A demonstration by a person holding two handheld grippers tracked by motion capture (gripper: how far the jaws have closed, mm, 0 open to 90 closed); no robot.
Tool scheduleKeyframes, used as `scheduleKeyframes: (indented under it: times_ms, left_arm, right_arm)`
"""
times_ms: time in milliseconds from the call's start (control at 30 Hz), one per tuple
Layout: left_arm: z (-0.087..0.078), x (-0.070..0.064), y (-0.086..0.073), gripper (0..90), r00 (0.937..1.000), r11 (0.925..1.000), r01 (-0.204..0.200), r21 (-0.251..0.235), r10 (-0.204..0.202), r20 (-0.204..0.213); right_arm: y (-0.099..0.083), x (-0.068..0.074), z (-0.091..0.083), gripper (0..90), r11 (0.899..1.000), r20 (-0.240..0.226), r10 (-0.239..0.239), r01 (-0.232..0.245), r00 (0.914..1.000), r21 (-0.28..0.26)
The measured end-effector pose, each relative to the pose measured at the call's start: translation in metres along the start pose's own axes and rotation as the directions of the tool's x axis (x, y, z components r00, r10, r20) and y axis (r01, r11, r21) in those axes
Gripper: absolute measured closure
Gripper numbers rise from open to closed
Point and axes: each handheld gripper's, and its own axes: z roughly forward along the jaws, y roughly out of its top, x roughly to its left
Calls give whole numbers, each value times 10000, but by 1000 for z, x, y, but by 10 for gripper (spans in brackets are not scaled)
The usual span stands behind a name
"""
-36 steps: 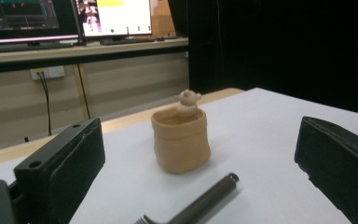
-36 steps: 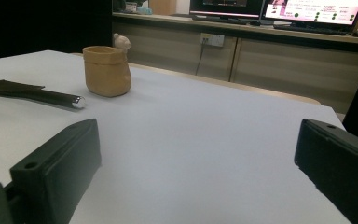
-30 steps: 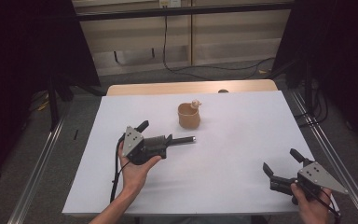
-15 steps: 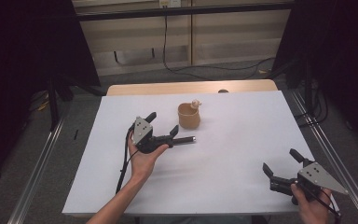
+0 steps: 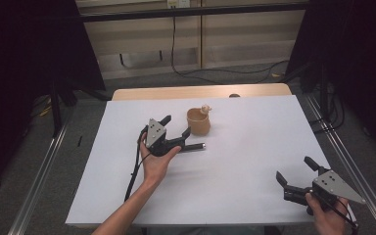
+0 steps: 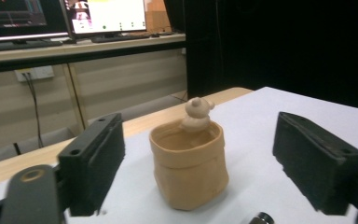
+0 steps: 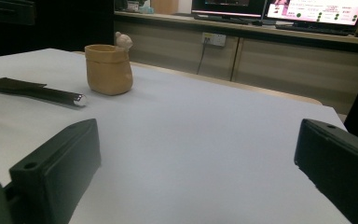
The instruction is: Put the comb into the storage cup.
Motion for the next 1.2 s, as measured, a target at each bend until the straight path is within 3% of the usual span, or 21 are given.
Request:
scheduleKeyframes:
  times_ms: [133, 533, 700, 1033, 1200]
  left_arm:
    - [2, -1, -2, 326, 9999, 9999, -139, -24, 139, 49]
    - [2, 2, 0, 541, 9988, 9991, -248, -335, 262, 422]
    - [2, 3, -2, 637, 9979, 9996, -203, -213, 216, 613]
    - [-1, 3, 0, 896, 9944, 9991, 214, -358, -176, 1047]
    - [0, 2, 0, 900, 9910, 9989, 473, -10, -468, 1258]
  right_arm:
    - [0, 0, -1, 0, 10000, 11, -10, 10, 10000, 5]
    - [0, -1, -2, 0, 10000, 41, -36, 36, 10000, 10]
    - [0, 0, -2, 0, 10000, 29, -43, 43, 10000, 6]
    - [0, -1, -2, 0, 10000, 41, -85, 85, 10000, 0]
    - [0, 0, -2, 0, 10000, 27, -79, 79, 10000, -19]
